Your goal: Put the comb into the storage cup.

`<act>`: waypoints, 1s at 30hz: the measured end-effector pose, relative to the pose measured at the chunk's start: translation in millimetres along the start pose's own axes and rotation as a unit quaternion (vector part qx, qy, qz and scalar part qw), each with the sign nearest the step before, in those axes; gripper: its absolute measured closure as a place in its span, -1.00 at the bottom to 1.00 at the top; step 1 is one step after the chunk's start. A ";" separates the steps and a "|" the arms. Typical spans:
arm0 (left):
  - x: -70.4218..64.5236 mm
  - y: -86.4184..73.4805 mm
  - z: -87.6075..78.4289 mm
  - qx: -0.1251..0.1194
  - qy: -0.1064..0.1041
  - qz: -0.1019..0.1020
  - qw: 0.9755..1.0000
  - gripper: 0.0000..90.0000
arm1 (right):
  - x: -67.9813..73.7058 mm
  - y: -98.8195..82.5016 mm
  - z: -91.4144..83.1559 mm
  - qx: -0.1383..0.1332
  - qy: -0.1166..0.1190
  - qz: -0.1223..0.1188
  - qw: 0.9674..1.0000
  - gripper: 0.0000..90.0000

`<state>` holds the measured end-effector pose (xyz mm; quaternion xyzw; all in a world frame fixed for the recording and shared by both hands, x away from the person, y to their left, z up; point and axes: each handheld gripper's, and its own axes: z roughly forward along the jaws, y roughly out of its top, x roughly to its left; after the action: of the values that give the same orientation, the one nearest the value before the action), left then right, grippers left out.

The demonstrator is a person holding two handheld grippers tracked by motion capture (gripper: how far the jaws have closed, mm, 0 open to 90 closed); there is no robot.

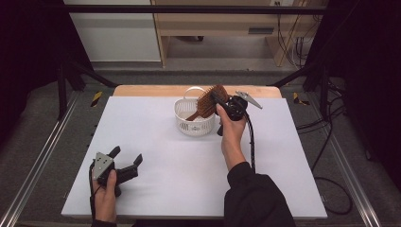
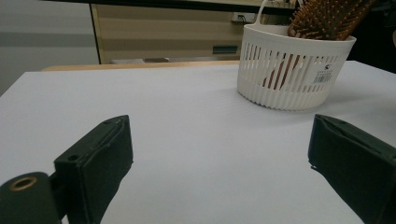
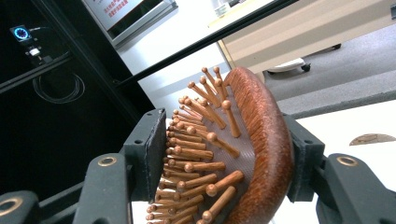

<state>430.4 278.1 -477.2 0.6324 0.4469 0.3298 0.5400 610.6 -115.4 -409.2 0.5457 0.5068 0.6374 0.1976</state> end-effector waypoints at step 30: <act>0.2 -0.2 0.0 0.001 0.001 -0.001 1.000 -0.85 | -8.5 -0.7 -2.3 0.001 -0.007 0.007 1.000 -0.08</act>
<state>430.5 278.3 -477.4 0.6321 0.4480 0.3296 0.5395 611.1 -122.9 -413.8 0.5537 0.5020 0.6348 0.1961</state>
